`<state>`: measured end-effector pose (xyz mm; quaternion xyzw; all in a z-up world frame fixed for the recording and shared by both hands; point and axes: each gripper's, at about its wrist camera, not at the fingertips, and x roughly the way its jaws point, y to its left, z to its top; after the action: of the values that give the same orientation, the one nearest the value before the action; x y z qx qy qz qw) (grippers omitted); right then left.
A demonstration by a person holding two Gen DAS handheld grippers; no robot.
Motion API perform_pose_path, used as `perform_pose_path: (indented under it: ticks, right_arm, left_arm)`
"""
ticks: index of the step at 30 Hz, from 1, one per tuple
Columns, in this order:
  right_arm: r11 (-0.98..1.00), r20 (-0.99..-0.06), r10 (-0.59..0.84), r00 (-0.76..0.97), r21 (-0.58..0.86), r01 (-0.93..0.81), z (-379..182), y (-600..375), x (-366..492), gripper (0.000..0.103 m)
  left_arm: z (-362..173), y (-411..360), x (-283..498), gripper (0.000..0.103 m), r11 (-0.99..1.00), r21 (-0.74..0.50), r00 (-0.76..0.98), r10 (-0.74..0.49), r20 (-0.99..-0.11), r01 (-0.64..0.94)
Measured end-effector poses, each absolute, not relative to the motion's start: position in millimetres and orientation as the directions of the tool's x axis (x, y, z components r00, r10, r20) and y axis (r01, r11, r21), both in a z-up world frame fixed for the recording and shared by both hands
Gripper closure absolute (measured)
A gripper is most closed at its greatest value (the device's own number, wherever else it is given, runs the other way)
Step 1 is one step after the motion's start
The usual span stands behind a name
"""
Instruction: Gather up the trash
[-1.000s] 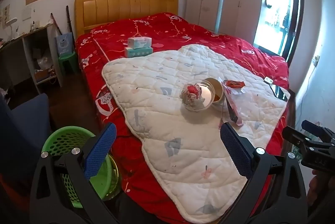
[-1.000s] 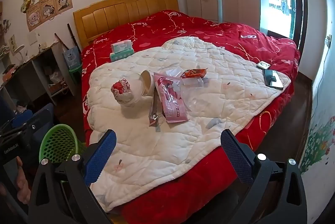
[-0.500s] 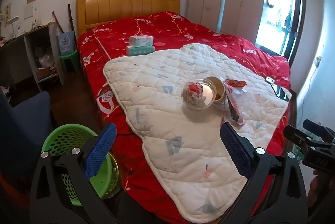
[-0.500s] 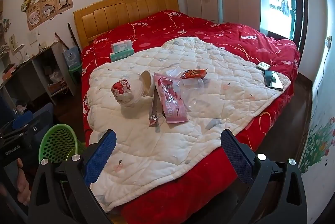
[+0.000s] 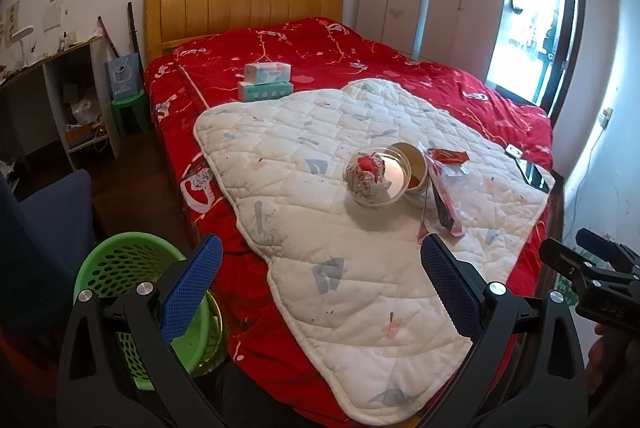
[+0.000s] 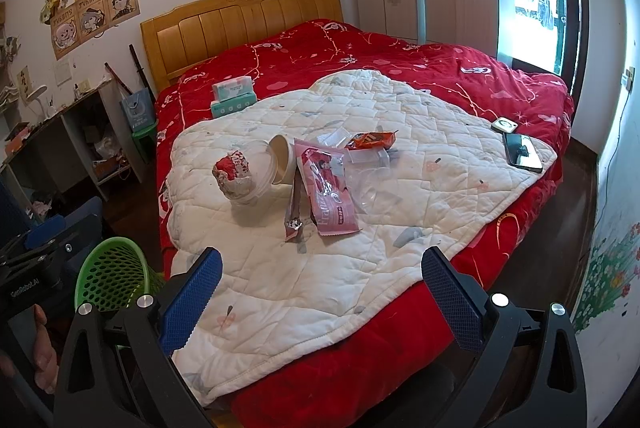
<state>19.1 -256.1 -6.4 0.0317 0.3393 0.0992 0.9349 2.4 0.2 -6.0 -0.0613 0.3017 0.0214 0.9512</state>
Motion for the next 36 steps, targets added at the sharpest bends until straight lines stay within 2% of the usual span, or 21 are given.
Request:
perform_pose_path:
  ticks: [36]
  right_arm:
    - [0.977,-0.652,0.210,0.729,0.121,-0.174,-18,-248,40,0.006]
  left_arm:
    - [-15,9,29,0.005,0.986,-0.133,0.792,-0.004,-0.610,-0.097]
